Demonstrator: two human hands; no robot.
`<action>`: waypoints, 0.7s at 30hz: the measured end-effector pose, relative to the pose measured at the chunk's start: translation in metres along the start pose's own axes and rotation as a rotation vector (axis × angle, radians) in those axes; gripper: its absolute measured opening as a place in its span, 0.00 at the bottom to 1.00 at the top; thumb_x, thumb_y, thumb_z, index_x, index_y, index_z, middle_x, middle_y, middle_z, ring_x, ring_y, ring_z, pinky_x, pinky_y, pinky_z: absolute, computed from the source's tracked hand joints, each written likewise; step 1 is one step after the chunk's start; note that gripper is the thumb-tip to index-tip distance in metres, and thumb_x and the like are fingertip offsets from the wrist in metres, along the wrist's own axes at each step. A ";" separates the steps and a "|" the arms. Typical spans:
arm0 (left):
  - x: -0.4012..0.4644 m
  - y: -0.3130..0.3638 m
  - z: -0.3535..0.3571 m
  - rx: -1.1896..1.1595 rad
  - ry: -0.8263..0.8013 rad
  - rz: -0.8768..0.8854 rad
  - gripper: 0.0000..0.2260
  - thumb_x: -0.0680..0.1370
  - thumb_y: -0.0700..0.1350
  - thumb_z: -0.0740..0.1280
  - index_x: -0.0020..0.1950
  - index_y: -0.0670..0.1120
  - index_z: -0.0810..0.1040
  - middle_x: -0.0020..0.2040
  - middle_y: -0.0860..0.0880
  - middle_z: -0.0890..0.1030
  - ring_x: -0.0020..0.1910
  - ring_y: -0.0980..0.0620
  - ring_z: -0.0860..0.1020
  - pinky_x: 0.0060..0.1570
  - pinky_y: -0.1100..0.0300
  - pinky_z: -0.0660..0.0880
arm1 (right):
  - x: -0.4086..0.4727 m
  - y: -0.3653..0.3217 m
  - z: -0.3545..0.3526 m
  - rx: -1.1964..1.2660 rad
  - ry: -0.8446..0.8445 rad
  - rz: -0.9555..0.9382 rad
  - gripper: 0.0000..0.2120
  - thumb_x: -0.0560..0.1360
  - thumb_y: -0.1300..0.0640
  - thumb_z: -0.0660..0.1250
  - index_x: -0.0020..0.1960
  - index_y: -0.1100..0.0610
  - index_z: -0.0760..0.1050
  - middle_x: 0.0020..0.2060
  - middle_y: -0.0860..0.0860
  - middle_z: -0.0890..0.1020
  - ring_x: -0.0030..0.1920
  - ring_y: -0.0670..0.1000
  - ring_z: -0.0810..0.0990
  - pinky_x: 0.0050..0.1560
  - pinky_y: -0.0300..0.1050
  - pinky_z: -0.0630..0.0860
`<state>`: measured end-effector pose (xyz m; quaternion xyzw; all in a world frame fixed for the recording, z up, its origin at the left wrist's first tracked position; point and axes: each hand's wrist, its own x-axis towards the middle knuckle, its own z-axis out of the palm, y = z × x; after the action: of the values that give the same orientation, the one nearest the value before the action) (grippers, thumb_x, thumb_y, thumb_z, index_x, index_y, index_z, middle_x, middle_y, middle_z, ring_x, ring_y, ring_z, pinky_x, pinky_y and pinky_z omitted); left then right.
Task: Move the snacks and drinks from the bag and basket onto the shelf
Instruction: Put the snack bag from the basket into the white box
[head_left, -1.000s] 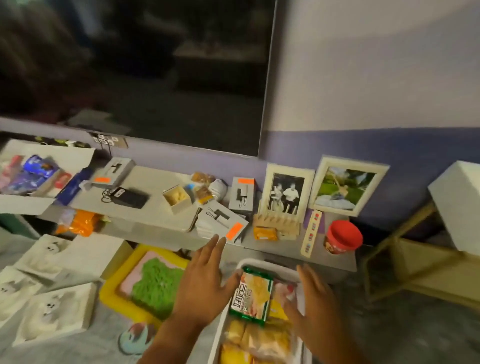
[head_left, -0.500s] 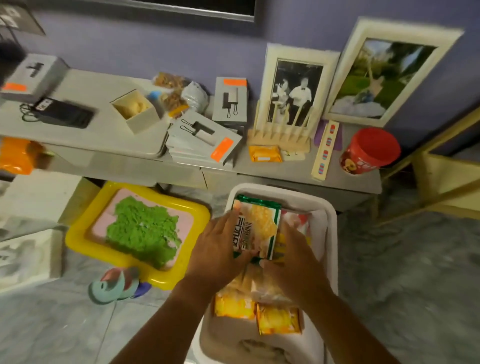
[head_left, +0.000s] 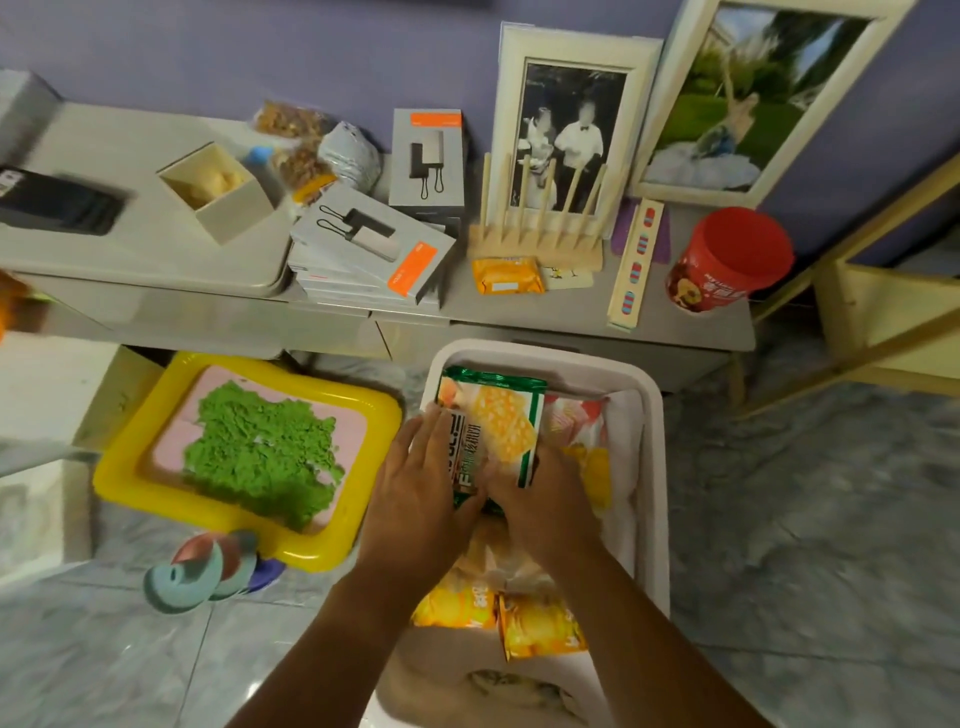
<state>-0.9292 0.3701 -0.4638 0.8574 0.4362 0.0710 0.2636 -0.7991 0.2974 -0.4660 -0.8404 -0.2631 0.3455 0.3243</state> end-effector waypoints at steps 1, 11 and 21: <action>0.000 -0.001 0.001 -0.013 0.004 0.000 0.42 0.71 0.56 0.74 0.78 0.44 0.58 0.77 0.46 0.64 0.77 0.45 0.57 0.72 0.44 0.64 | 0.002 0.000 0.000 0.027 0.011 0.021 0.21 0.72 0.39 0.71 0.61 0.43 0.72 0.51 0.42 0.80 0.45 0.42 0.81 0.39 0.35 0.76; -0.003 0.018 -0.030 -0.302 0.036 0.030 0.40 0.72 0.64 0.71 0.78 0.54 0.58 0.72 0.54 0.66 0.72 0.52 0.65 0.65 0.49 0.72 | -0.025 -0.014 -0.043 0.281 0.097 -0.027 0.22 0.77 0.51 0.69 0.67 0.43 0.64 0.52 0.39 0.81 0.46 0.40 0.83 0.39 0.34 0.80; 0.017 0.199 -0.137 -0.743 -0.057 0.073 0.36 0.71 0.52 0.77 0.73 0.66 0.62 0.60 0.62 0.78 0.53 0.62 0.80 0.49 0.63 0.79 | -0.089 -0.080 -0.211 0.398 0.155 -0.240 0.31 0.77 0.54 0.70 0.74 0.38 0.60 0.62 0.39 0.79 0.59 0.42 0.80 0.56 0.48 0.80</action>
<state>-0.8257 0.3413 -0.2470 0.7200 0.3422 0.2100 0.5661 -0.7134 0.2131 -0.2550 -0.7468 -0.2619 0.2840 0.5414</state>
